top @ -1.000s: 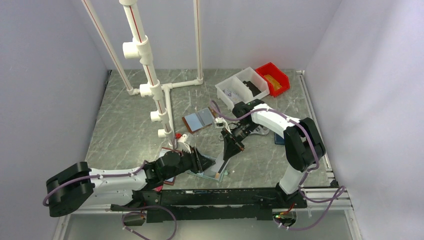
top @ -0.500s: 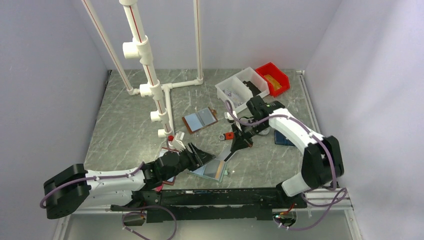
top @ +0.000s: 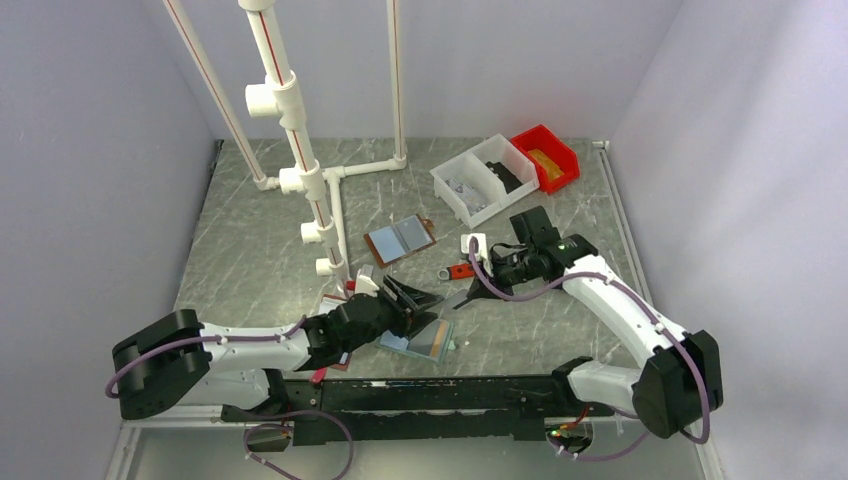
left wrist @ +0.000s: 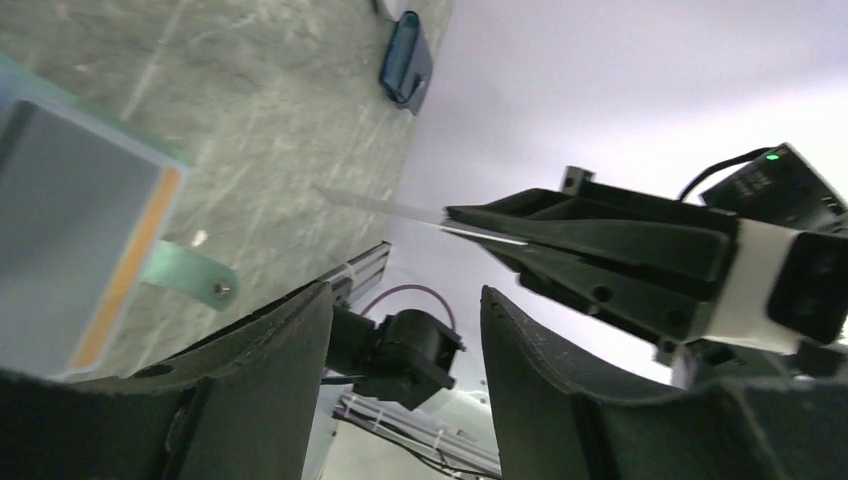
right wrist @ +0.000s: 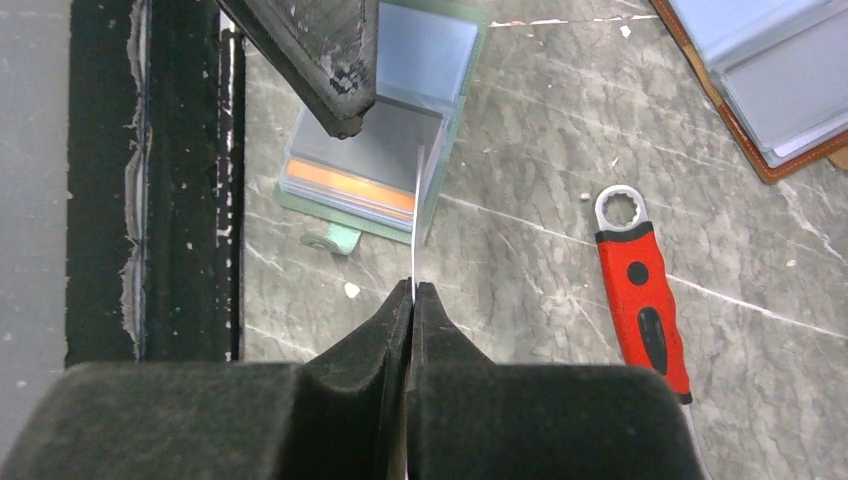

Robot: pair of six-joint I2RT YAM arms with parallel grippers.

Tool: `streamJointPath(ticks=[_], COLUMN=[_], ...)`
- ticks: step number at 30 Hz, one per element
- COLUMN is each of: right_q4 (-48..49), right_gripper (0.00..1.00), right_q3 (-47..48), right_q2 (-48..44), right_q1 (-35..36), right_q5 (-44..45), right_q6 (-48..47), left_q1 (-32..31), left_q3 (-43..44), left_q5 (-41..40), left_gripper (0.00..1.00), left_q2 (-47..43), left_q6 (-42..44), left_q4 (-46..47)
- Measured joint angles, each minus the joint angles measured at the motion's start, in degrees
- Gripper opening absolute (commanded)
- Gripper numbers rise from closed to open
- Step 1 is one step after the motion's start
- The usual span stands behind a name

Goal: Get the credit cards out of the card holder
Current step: Remove the credit card from the card holder.

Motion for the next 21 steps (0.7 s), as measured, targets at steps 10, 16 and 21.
streamJointPath(ticks=[10,16,21], right_q4=[6.73,10.71,12.07], right_gripper=[0.0,0.0,0.0], right_q3=[-7.1,-8.55,-9.66], right_q2=[-7.67,-8.83,-8.85], right_q1=[1.36,3.19,4.85], right_q5=[0.9,0.94,0.94], right_q6=[-1.2,-1.14,-1.14], left_q1=[-0.26,-0.52,-0.74], left_q3=[3.58,5.44,6.99], left_q5=[-0.63,-0.7,-1.07], left_gripper=[0.67,0.67,0.65], left_q2=[0.09,0.9,2.93], left_q6=[-5.92,-8.57,-10.78], left_q4=[-3.58,-6.29,-6.8])
